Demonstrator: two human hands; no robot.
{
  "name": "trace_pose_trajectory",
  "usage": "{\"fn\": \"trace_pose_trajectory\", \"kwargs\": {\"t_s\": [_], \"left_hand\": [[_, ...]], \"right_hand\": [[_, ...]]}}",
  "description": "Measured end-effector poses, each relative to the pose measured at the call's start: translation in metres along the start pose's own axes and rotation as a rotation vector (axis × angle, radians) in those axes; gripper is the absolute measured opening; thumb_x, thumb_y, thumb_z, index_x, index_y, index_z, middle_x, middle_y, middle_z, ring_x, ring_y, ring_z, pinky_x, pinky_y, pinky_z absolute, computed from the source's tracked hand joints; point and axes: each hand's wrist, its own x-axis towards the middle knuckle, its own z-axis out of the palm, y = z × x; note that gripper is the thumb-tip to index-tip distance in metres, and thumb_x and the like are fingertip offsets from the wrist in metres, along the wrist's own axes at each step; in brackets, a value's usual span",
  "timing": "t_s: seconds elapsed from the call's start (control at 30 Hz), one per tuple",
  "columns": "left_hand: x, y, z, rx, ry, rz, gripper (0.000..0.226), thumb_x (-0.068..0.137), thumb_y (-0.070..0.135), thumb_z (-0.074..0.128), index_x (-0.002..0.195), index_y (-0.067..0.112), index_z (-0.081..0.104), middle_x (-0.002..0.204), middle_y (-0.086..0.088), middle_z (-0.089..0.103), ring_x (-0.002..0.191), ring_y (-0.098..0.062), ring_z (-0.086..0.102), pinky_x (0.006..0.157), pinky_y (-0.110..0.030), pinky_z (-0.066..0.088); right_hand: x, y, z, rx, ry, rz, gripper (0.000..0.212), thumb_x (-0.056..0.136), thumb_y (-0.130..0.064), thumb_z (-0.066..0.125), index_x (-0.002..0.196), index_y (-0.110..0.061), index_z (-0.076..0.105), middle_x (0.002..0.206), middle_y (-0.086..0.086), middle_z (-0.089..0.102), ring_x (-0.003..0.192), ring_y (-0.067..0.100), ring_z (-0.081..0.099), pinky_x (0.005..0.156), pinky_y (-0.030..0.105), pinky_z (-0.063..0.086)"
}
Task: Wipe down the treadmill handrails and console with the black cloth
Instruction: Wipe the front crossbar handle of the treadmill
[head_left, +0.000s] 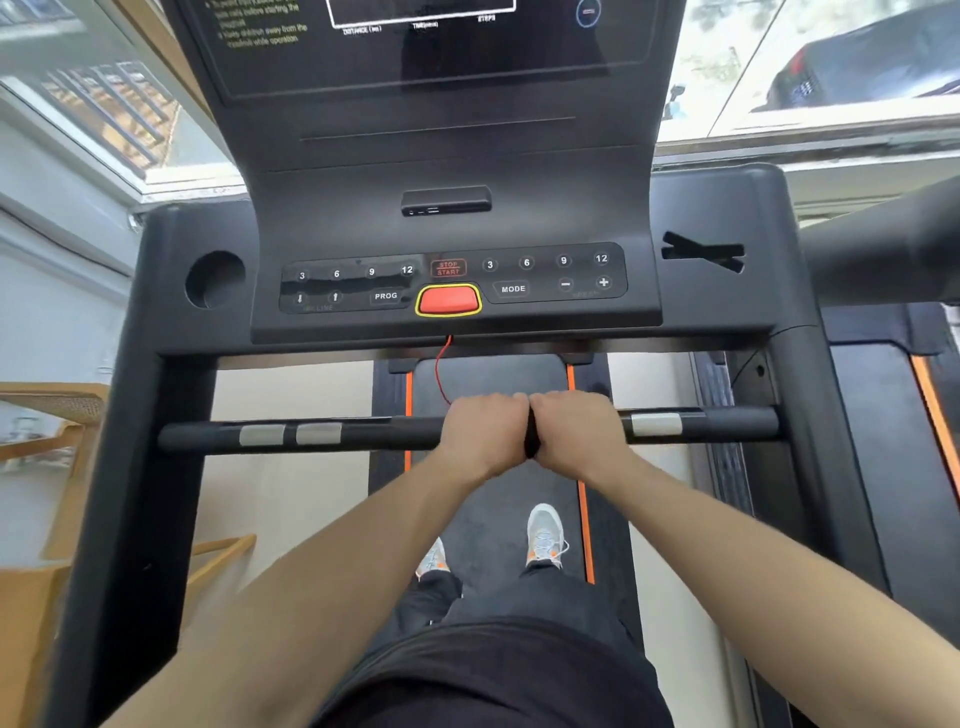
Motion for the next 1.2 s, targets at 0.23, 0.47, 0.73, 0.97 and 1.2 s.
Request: {"fn": "trace_pose_trajectory", "kwargs": {"t_s": [0.23, 0.47, 0.73, 0.97, 1.2], "left_hand": [[-0.026, -0.007, 0.018, -0.048, 0.358, 0.081, 0.03, 0.067, 0.017, 0.078, 0.091, 0.012, 0.062, 0.081, -0.005, 0.064, 0.072, -0.026, 0.061, 0.064, -0.037, 0.046], [-0.081, -0.052, 0.011, -0.281, 0.446, -0.013, 0.044, 0.073, 0.042, 0.067, 0.109, 0.019, 0.067, 0.115, 0.003, 0.066, 0.107, -0.019, 0.058, 0.09, -0.035, 0.044], [-0.105, -0.057, -0.005, -0.7, 0.512, -0.084, 0.018, 0.067, 0.016, 0.067, 0.075, 0.019, 0.051, 0.096, 0.006, 0.061, 0.093, -0.012, 0.053, 0.081, -0.021, 0.042], [-0.133, -0.109, -0.041, -1.712, 0.226, -0.364, 0.025, 0.075, 0.001, 0.06, 0.065, 0.017, 0.044, 0.098, -0.007, 0.072, 0.086, -0.017, 0.064, 0.072, -0.024, 0.051], [-0.149, -0.179, -0.045, -1.269, 0.51, -0.618, 0.007, 0.084, 0.01, 0.07, 0.079, 0.014, 0.066, 0.082, 0.002, 0.072, 0.082, -0.011, 0.067, 0.077, -0.022, 0.048]], "right_hand": [[-0.02, -0.011, 0.022, -0.003, 0.405, -0.012, 0.019, 0.068, -0.009, 0.067, 0.084, -0.014, 0.058, 0.076, 0.005, 0.058, 0.068, 0.031, 0.056, 0.061, 0.039, 0.04], [-0.036, -0.005, 0.021, 0.303, 0.482, -0.164, 0.04, 0.068, -0.015, 0.079, 0.105, -0.01, 0.065, 0.105, 0.008, 0.066, 0.093, 0.03, 0.061, 0.076, 0.041, 0.049], [-0.041, -0.059, -0.012, 0.564, 0.38, -0.102, 0.043, 0.062, 0.005, 0.078, 0.079, -0.018, 0.046, 0.073, -0.007, 0.048, 0.064, 0.017, 0.042, 0.054, 0.028, 0.036], [-0.024, -0.103, -0.056, 0.679, 0.138, -0.162, 0.048, 0.065, -0.038, 0.082, 0.095, -0.025, 0.046, 0.089, -0.009, 0.052, 0.078, 0.013, 0.049, 0.065, 0.027, 0.042], [0.008, -0.146, -0.073, 0.512, 0.093, -0.223, 0.058, 0.07, -0.038, 0.074, 0.12, -0.025, 0.049, 0.112, -0.007, 0.052, 0.1, 0.017, 0.052, 0.081, 0.035, 0.048]]}}
